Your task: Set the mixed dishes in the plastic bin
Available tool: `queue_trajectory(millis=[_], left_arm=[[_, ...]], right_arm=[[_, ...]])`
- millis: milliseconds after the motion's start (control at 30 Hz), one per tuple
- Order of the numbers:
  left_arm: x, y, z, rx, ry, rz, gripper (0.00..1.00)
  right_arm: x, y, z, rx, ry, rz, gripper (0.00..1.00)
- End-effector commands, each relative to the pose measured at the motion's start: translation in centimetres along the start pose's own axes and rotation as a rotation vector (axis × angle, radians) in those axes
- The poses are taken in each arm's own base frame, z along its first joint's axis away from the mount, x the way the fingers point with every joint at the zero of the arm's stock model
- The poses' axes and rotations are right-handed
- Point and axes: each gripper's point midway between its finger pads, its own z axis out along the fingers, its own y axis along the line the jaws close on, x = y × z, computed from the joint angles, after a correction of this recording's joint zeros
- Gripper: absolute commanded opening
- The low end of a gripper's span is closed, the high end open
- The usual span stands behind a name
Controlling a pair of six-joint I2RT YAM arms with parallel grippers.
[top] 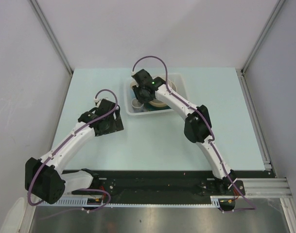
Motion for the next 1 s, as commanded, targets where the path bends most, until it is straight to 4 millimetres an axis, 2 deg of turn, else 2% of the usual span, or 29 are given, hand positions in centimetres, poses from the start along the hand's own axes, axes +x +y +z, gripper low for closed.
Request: queue_trajectory(millis=[0, 233, 267, 333, 367, 433, 467, 533, 567, 600, 667, 700, 767, 800, 867, 900, 967], left_arm=[[-1.9, -0.5, -1.3, 0.018, -0.046, -0.005, 0.85], [-1.5, -0.5, -1.5, 0.043, -0.051, -0.028, 0.86], [-1.6, -0.6, -1.5, 0.047, -0.053, -0.029, 0.86], [-1.9, -0.9, -1.7, 0.055, -0.06, -0.028, 0.86], [-2.1, -0.9, -1.6, 0.054, -0.061, -0.025, 0.86], [-2.6, -1.2, -1.8, 0.058, -0.072, -0.024, 0.86], [-2.8, -1.3, -1.8, 0.061, -0.074, -0.019, 0.86], [-3.4, -1.7, -1.8, 0.069, -0.085, -0.013, 0.86], [-3.5, -1.8, -1.8, 0.07, -0.088, -0.007, 0.86], [-3.7, -1.9, -1.8, 0.071, -0.089, -0.004, 0.86], [-4.1, -2.1, -1.8, 0.074, -0.097, -0.002, 0.86], [-4.2, -2.3, -1.7, 0.076, -0.097, 0.0, 0.86], [-4.4, -2.5, -1.7, 0.08, -0.099, 0.002, 0.86], [-4.4, -2.5, -1.7, 0.08, -0.095, 0.003, 0.86], [-4.6, -2.6, -1.8, 0.081, -0.1, 0.003, 0.85], [-4.7, -2.6, -1.9, 0.081, -0.102, 0.004, 0.85], [-4.9, -2.5, -2.2, 0.085, -0.114, 0.004, 0.85]], right_arm=[[-4.1, 0.2, -2.8, -0.027, -0.124, 0.029, 0.44], [-6.1, 0.8, -7.8, -0.087, -0.201, 0.06, 0.47], [-6.6, 1.3, -9.3, -0.107, -0.22, 0.061, 0.48], [-6.9, 1.8, -11.0, -0.124, -0.239, 0.066, 0.51], [-7.1, 2.2, -12.6, -0.134, -0.258, 0.064, 0.52], [-7.3, 2.6, -14.0, -0.147, -0.277, 0.066, 0.54], [-7.5, 2.8, -15.7, -0.155, -0.299, 0.064, 0.54], [-7.5, 2.3, -17.1, -0.153, -0.317, 0.079, 0.55], [-6.4, 0.9, -16.6, -0.132, -0.289, 0.1, 0.56], [-7.5, 0.0, -19.2, -0.142, -0.356, 0.127, 0.57], [-7.2, -2.6, -19.8, -0.114, -0.372, 0.187, 0.6], [-6.8, -5.9, -20.8, -0.067, -0.396, 0.231, 0.63], [-5.9, -9.6, -21.2, -0.009, -0.397, 0.286, 0.64], [-4.5, -12.7, -21.0, 0.04, -0.378, 0.333, 0.64], [-3.3, -15.5, -21.1, 0.084, -0.362, 0.367, 0.64], [-2.0, -17.1, -20.7, 0.085, -0.333, 0.393, 0.64], [-1.2, -17.8, -20.1, 0.064, -0.321, 0.41, 0.65]])
